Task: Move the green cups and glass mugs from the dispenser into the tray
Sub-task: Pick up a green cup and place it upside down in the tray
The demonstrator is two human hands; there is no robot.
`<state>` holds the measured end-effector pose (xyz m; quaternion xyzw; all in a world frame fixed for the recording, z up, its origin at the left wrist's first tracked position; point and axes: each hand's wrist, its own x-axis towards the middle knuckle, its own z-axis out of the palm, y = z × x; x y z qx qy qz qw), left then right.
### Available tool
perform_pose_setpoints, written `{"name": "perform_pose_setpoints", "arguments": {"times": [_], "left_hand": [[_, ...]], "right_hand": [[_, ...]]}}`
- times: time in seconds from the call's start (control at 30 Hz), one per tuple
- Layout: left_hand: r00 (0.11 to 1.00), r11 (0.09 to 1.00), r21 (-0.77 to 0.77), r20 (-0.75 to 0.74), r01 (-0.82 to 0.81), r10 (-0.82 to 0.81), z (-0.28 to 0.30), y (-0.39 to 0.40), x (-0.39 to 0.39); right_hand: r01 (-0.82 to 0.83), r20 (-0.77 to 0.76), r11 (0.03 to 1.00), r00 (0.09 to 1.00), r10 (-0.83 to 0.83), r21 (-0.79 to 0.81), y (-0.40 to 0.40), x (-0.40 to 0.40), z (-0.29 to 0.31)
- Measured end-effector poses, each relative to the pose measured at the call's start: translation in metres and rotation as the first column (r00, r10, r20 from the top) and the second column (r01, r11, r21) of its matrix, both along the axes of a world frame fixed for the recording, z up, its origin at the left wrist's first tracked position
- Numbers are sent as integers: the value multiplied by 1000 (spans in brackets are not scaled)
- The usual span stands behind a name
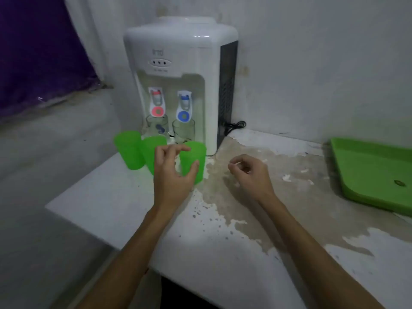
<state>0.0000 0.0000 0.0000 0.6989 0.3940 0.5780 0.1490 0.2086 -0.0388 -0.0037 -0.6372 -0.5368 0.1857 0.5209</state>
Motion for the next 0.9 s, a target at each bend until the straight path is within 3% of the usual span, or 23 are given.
{"name": "perform_pose_setpoints", "arguments": {"times": [0.17,0.33,0.5,0.73,0.83,0.9], "left_hand": [[947,996,-84,-320,-42,13,7,20,0],[838,991,-133,-544,-32,-46,6,36,6],[868,979,-205,-489,-17,-88,1,42,6],[900,987,-156,-425,33,-97,10,41,11],[916,989,-128,-383,73,-117,23,40,23],[924,987,-109,-353,115,-146,35,39,35]], "right_hand": [[-16,-86,998,996,10,-63,19,-16,-17],[-20,-22,998,1000,19,-61,24,-16,-33],[-32,-10,997,999,31,-77,27,-13,-37],[-56,-68,997,996,52,-53,30,-11,-40],[-71,-299,997,953,55,-43,30,-14,-36],[-121,-585,992,807,80,-31,28,-19,-28]]}}
